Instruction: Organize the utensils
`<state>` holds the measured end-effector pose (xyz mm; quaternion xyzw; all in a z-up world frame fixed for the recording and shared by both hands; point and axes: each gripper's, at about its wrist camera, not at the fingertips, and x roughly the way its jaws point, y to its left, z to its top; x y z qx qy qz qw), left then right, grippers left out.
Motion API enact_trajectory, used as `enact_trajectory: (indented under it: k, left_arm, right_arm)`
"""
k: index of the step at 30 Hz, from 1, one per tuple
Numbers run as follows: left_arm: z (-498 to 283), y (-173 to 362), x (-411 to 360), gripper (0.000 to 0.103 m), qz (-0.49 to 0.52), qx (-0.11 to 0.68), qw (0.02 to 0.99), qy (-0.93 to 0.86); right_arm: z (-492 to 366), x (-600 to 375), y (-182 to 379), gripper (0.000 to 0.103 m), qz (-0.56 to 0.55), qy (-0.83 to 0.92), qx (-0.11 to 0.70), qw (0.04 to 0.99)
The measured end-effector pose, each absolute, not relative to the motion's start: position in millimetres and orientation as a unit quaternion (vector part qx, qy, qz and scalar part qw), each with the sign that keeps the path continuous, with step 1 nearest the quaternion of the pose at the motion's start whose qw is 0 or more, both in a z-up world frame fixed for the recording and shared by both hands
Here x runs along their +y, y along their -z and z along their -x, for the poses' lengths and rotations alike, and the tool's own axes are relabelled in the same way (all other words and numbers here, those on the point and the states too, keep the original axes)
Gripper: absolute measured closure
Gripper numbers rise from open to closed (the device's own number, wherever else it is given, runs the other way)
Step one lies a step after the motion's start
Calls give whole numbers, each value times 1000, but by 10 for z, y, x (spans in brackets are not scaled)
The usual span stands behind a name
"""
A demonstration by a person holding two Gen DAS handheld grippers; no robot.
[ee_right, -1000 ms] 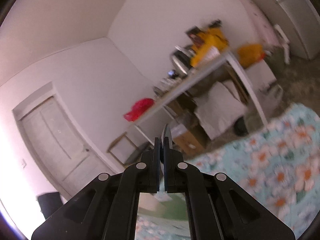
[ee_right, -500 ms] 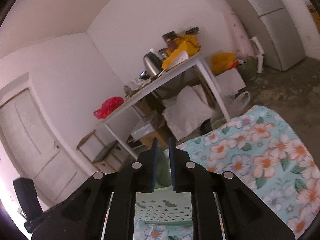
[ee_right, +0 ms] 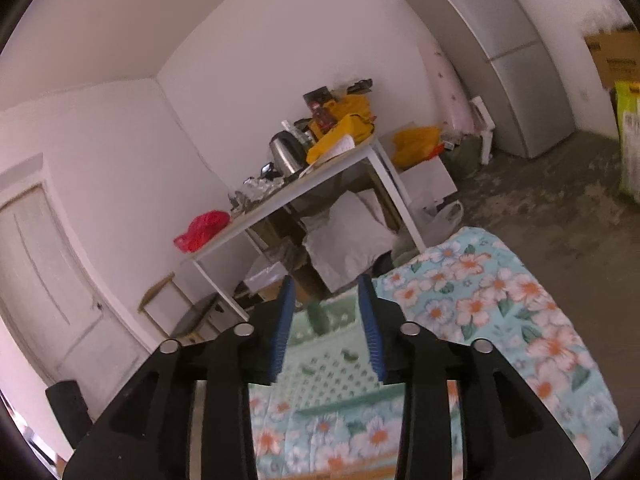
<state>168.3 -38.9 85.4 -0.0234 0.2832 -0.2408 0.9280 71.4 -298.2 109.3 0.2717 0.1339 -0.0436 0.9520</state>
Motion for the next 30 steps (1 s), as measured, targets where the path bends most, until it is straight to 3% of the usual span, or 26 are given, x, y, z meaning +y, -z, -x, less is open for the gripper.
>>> enact_trajectory:
  k: [4, 18, 30]
  left_arm:
    - [-1449, -755, -437, 70, 6, 298, 920, 255]
    - [-1024, -221, -516, 66, -1, 354, 898, 261]
    - [-1015, -47, -498, 65, 6, 371, 894, 251]
  right_arm:
    - [-567, -2772, -1020, 58, -265, 27, 152, 952]
    - [-350, -2287, -189, 49, -222, 3, 294, 930]
    - [-243, -2257, 27, 49, -226, 4, 326, 918]
